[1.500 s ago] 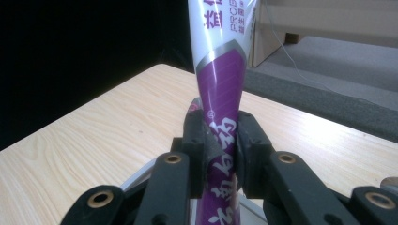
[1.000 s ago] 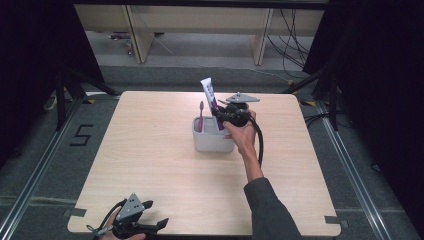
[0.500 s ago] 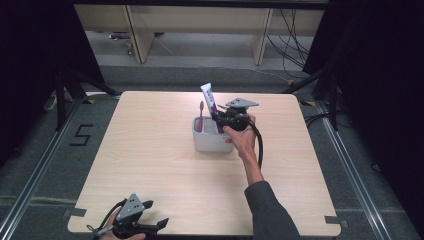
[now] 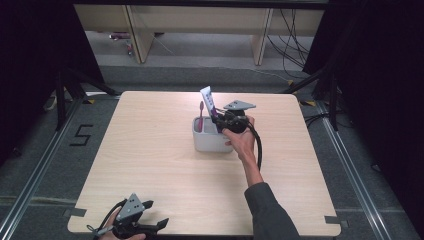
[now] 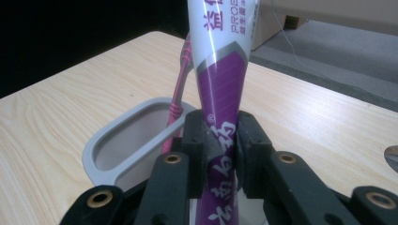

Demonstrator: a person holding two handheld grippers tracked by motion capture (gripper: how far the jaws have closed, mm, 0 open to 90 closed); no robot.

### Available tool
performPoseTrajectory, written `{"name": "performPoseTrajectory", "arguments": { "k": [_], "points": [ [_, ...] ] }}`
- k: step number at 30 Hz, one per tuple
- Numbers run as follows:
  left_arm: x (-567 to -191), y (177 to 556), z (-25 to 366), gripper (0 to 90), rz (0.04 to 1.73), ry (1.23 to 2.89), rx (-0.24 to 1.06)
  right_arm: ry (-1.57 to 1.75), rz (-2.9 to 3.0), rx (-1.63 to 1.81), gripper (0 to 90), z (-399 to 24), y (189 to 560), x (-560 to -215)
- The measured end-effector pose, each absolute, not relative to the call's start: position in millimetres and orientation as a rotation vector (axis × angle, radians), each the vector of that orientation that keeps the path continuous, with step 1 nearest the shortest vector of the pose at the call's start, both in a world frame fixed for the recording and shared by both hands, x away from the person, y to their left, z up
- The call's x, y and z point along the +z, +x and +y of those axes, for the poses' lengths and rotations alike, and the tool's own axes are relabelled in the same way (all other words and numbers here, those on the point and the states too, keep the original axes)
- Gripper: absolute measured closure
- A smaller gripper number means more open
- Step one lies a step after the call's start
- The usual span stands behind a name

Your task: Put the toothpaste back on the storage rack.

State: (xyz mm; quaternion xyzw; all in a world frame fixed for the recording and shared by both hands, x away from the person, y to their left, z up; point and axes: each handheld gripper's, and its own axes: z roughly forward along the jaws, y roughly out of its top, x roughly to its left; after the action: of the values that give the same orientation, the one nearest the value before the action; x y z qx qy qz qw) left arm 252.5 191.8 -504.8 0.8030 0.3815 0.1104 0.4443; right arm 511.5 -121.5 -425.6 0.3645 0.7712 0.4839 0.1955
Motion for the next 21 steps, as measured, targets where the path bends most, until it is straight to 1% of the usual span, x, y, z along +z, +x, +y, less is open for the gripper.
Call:
{"name": "performPoseTrajectory", "arguments": {
  "k": [21],
  "points": [
    [-505.5,252.3,190.8,19.5,0.947,1.991,0.275,1.021,2.194,1.314,76.0,-124.6,507.3,-431.1]
  ]
}}
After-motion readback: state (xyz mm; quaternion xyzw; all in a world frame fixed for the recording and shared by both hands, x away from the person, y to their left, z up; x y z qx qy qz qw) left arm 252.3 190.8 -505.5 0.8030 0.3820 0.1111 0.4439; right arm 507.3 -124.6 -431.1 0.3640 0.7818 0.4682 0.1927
